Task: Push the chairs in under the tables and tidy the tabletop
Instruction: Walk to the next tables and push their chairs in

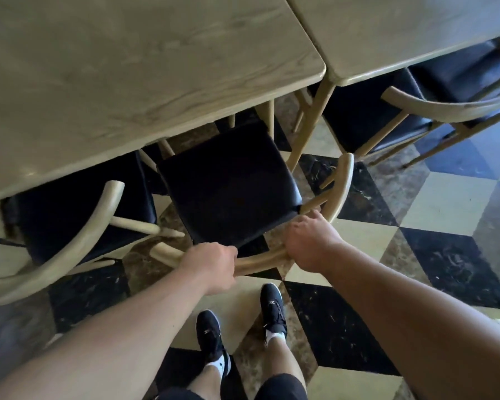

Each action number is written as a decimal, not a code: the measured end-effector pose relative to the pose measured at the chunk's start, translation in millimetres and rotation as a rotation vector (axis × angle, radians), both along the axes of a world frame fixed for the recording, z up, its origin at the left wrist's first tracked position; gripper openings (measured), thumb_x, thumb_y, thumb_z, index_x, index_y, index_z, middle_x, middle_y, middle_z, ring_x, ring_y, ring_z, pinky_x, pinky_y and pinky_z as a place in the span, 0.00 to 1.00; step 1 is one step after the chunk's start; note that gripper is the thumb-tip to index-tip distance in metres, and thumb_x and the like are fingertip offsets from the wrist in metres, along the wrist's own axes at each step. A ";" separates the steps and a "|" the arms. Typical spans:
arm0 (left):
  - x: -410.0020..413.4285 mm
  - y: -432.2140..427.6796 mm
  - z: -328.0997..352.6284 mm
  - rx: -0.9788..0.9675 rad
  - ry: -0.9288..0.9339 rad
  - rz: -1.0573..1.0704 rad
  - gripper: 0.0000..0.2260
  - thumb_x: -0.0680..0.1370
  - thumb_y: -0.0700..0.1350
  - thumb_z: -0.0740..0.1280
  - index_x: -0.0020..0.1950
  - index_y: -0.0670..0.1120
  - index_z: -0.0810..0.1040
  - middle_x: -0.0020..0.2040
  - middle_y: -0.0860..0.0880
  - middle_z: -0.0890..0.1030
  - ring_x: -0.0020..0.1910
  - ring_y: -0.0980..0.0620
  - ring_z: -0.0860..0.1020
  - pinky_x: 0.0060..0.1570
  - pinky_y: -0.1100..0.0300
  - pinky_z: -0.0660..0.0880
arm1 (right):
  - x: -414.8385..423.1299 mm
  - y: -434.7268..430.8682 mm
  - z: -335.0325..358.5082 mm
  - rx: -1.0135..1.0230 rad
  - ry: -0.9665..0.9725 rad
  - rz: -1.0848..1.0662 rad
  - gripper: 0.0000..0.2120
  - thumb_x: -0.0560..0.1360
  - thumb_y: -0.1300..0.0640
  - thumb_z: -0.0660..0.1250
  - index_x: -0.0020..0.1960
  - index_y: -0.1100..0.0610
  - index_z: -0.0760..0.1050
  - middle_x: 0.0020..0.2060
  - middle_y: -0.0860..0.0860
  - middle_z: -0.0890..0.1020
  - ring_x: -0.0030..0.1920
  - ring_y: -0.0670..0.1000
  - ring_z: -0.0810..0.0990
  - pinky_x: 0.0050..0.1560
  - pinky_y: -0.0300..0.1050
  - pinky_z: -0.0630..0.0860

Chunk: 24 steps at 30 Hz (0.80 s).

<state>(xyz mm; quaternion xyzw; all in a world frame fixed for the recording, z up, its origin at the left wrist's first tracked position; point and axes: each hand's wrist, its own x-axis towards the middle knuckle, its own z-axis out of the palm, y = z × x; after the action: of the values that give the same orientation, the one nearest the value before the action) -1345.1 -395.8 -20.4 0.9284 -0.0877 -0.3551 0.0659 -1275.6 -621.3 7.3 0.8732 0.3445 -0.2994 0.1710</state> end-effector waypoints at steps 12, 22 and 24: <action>130.7 74.7 7.1 0.163 0.016 0.072 0.05 0.77 0.51 0.68 0.51 0.59 0.75 0.42 0.55 0.79 0.40 0.51 0.77 0.37 0.52 0.71 | 134.1 69.9 -8.0 0.201 -0.025 0.044 0.07 0.78 0.55 0.66 0.55 0.47 0.78 0.48 0.48 0.82 0.51 0.56 0.81 0.51 0.54 0.72; 147.5 96.2 -1.1 0.092 0.083 -0.111 0.14 0.75 0.62 0.63 0.54 0.56 0.75 0.43 0.55 0.81 0.44 0.48 0.80 0.45 0.49 0.78 | 159.2 76.2 -9.9 0.236 0.199 0.141 0.16 0.79 0.43 0.63 0.62 0.50 0.75 0.45 0.49 0.83 0.45 0.57 0.82 0.46 0.53 0.82; 148.7 99.8 -1.9 0.076 0.093 -0.097 0.14 0.74 0.62 0.63 0.53 0.56 0.75 0.45 0.54 0.82 0.45 0.47 0.81 0.45 0.49 0.78 | 162.5 78.0 -8.6 0.220 0.216 0.147 0.16 0.80 0.45 0.61 0.63 0.51 0.74 0.44 0.50 0.83 0.43 0.58 0.83 0.45 0.52 0.82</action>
<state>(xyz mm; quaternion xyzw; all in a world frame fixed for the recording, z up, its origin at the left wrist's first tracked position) -1196.3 -296.0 -22.3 0.9073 -0.1157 -0.4039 0.0174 -1113.2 -543.3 -1.4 0.8218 0.4546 -0.3385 0.0580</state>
